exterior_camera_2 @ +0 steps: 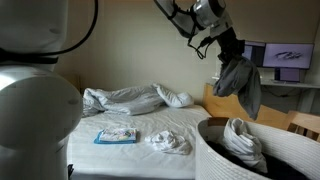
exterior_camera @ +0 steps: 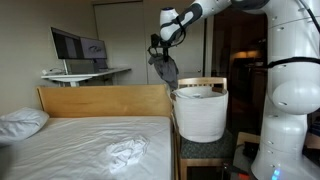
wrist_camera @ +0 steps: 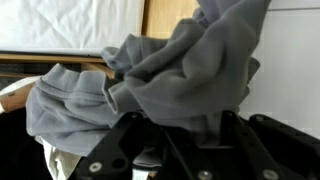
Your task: Put the clothes in the laundry bag
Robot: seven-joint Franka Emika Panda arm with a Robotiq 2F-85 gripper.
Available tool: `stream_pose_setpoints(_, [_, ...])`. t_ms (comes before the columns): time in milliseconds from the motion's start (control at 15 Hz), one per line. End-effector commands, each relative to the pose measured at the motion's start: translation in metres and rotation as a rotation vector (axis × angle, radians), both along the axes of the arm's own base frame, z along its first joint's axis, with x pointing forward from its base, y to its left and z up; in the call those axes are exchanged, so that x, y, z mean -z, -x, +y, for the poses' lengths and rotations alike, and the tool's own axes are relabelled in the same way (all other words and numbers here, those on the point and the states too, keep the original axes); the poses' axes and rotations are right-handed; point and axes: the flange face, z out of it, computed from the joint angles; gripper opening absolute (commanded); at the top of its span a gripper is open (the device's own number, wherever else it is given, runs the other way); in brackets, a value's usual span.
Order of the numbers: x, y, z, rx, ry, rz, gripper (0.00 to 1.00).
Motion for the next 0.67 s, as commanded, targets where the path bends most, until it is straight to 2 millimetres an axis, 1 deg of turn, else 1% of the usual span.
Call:
stream_pose_setpoints(0, [-0.013, 0.05, -0.022, 0.039, 0.003, -0.054, 0.1])
stream_pose_setpoints(133, [-0.015, 0.074, -0.034, 0.068, -0.009, -0.069, 0.1])
stream_pose_setpoints(267, [-0.019, 0.101, -0.038, 0.084, -0.026, -0.092, 0.1])
stream_pose_setpoints(467, [-0.029, 0.138, -0.038, 0.101, -0.031, -0.142, 0.1])
stream_pose_setpoints(533, [-0.035, 0.152, -0.045, 0.119, -0.033, -0.162, 0.1])
stream_pose_setpoints(600, [-0.038, 0.164, -0.048, 0.14, -0.035, -0.175, 0.1])
